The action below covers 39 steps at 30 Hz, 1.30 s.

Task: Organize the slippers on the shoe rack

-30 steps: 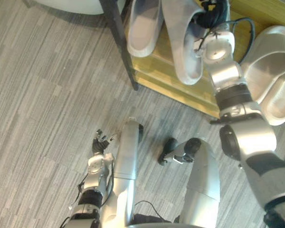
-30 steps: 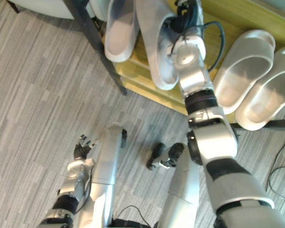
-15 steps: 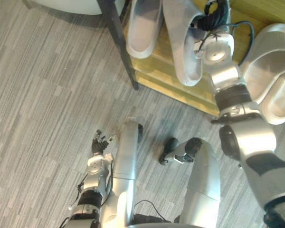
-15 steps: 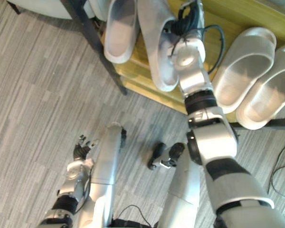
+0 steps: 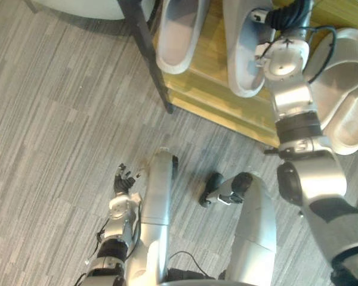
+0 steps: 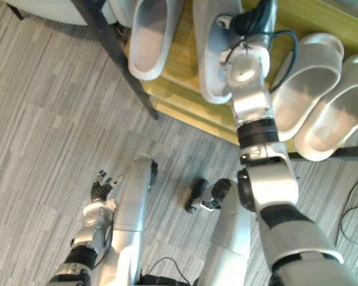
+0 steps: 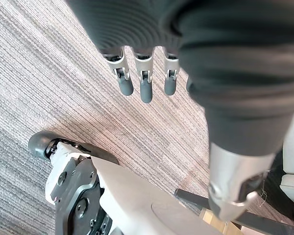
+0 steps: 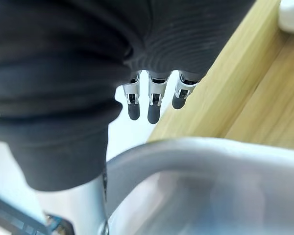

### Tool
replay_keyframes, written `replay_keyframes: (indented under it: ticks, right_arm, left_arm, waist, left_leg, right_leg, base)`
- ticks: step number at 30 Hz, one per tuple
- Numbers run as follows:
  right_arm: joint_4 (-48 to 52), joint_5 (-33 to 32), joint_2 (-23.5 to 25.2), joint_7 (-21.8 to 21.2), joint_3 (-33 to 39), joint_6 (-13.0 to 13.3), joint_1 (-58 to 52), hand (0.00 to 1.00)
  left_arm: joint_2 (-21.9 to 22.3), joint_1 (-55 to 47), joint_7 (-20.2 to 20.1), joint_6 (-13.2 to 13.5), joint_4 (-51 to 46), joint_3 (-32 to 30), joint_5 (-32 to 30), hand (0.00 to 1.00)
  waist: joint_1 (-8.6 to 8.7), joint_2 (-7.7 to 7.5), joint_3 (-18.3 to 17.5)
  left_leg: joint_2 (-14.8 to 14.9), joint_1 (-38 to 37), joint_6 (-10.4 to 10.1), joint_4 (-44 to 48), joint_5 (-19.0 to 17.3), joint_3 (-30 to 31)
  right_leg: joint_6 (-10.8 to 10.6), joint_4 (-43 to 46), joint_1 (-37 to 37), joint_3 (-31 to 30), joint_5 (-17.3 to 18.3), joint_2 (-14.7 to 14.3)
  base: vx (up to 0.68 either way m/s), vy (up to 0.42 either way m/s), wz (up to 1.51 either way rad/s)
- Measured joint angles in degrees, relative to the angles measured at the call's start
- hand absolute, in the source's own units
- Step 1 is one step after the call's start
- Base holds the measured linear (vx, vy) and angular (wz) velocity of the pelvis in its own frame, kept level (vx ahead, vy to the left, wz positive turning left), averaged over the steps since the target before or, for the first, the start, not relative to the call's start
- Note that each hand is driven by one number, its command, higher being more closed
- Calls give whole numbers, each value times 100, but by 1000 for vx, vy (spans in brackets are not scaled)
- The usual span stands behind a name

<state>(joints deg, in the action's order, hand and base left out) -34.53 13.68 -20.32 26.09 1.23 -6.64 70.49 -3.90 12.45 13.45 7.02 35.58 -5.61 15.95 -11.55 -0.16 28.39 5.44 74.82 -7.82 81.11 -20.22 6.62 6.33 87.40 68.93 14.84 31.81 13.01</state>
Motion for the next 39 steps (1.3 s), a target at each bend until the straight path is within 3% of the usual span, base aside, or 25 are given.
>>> replay_keyframes:
  ticks: [7,18,23,30,39]
  right_arm:
    - [350,-18,50,112,94,-16,-367,0]
    - [643,-370,322,-312,74,50,-801,0]
    - [1623,-357,595,-302,79,81,-1538,0]
    - [2899,-374,1405,-119,181,183,-2862,0]
    - [3168,-1122,1990,-107,224,527,-3763,0]
  left_arm:
    - [-5,-134,8,0,-5,-28,0,0]
    - [-1,-196,-7,-23,3,-133,2,0]
    - [4,-212,-18,-72,9,-195,1,0]
    - [1,-303,-22,-227,-8,-433,-23,0]
    - [42,-413,-17,-267,-9,-626,-237,0]
  waist:
    - [0,-24,-23]
    - [25,-68,-53]
    - [62,-79,-59]
    - [189,-189,-123]
    - [231,-251,-158]
  left_leg:
    - [63,-131,16,-99,-9,-62]
    - [96,-155,84,-90,-48,-150]
    - [99,-155,86,-88,-51,-153]
    - [111,-199,100,-101,-66,-171]
    - [151,-397,150,-279,-87,-279]
  right_leg:
    - [-67,-126,-100,-35,-37,-48]
    - [-99,-162,-106,-102,-54,-60]
    - [-99,-167,-106,-108,-54,-67]
    - [-121,-200,-138,-135,-65,-91]
    - [-224,-409,-296,-193,-120,-101]
  base:
    - [9,-5,-4]
    - [4,0,-2]
    - [0,0,0]
    - [0,0,0]
    - [2,4,-2]
